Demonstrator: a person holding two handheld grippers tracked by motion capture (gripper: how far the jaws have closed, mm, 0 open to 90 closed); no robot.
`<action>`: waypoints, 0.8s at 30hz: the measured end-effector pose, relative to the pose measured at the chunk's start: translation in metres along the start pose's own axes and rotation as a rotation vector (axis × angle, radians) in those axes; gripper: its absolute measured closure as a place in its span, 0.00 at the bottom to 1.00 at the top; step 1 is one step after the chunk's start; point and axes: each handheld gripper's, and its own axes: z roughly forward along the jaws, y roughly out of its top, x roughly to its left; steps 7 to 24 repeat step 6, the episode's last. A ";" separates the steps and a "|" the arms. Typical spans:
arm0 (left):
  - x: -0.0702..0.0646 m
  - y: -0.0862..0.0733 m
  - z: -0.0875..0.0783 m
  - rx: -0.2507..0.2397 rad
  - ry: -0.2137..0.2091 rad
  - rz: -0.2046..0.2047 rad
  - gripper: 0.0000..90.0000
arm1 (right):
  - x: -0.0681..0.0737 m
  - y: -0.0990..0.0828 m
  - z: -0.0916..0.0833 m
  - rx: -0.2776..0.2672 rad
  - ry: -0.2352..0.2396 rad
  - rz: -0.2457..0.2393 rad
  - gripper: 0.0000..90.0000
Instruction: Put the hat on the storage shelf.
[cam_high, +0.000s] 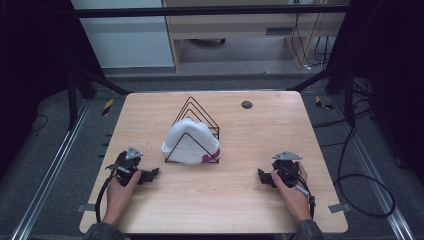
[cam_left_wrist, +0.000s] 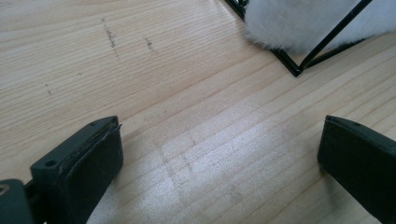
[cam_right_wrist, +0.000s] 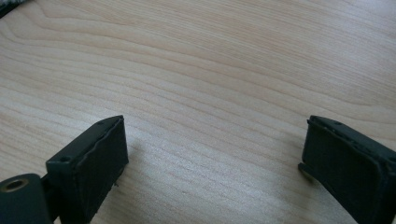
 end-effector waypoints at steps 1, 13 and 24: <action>0.000 0.000 0.000 0.002 0.001 -0.004 0.00 | 0.001 0.000 0.000 0.001 -0.002 0.009 0.06; -0.001 0.000 0.001 0.002 0.005 -0.008 0.00 | 0.006 0.001 0.001 0.000 -0.044 0.039 0.05; -0.001 0.000 0.001 0.002 0.005 -0.008 0.00 | 0.006 0.001 0.001 0.000 -0.044 0.039 0.05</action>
